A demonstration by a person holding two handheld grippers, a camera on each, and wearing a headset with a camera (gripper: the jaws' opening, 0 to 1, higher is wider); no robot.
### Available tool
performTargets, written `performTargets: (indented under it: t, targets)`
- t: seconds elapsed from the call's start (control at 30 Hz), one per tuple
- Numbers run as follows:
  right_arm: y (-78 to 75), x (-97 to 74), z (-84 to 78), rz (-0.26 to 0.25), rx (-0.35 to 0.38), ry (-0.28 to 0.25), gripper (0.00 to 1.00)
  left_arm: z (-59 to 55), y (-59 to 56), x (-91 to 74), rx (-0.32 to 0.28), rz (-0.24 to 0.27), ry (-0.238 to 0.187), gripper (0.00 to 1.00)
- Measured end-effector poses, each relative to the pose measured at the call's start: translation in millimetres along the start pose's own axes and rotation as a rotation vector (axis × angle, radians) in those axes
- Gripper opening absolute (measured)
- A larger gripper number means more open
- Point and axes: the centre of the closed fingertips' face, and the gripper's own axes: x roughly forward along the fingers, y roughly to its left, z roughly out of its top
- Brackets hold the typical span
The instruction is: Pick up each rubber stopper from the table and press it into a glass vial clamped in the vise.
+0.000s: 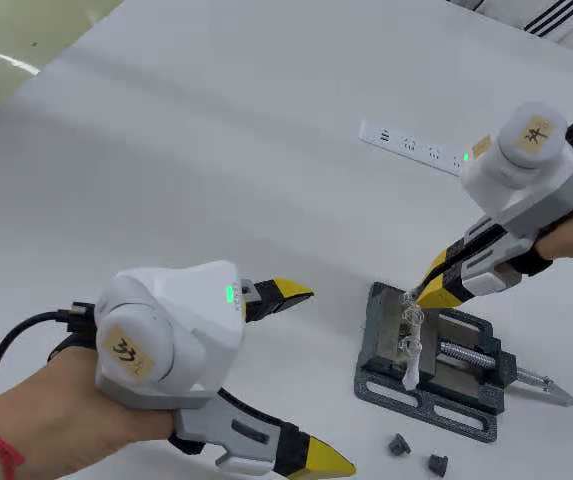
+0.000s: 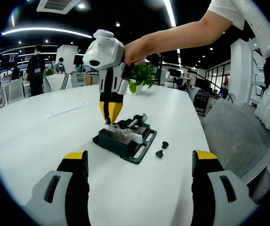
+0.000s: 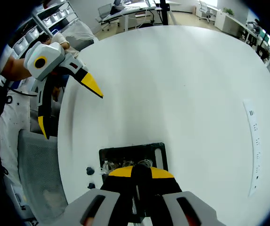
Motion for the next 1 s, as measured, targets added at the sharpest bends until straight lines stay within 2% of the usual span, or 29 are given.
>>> performTargets:
  t: [0.5, 0.77, 1.0]
  targets:
    - [-3.8, -0.3, -0.4, -0.008, -0.035, -0.001, 0.08, 1.0, 0.4, 1.2, -0.003, 0.0, -0.001, 0.9]
    - [-3.7, -0.4, 1.0, -0.015, -0.043, -0.008, 0.09, -2.0, 3.1, 0.9, -0.004, 0.001, -0.002, 0.9]
    - [1.3, -11.7, 4.1, -0.029, -0.048, -0.036, 0.11, -0.3, 2.7, -0.5, -0.003, 0.004, -0.003, 0.9]
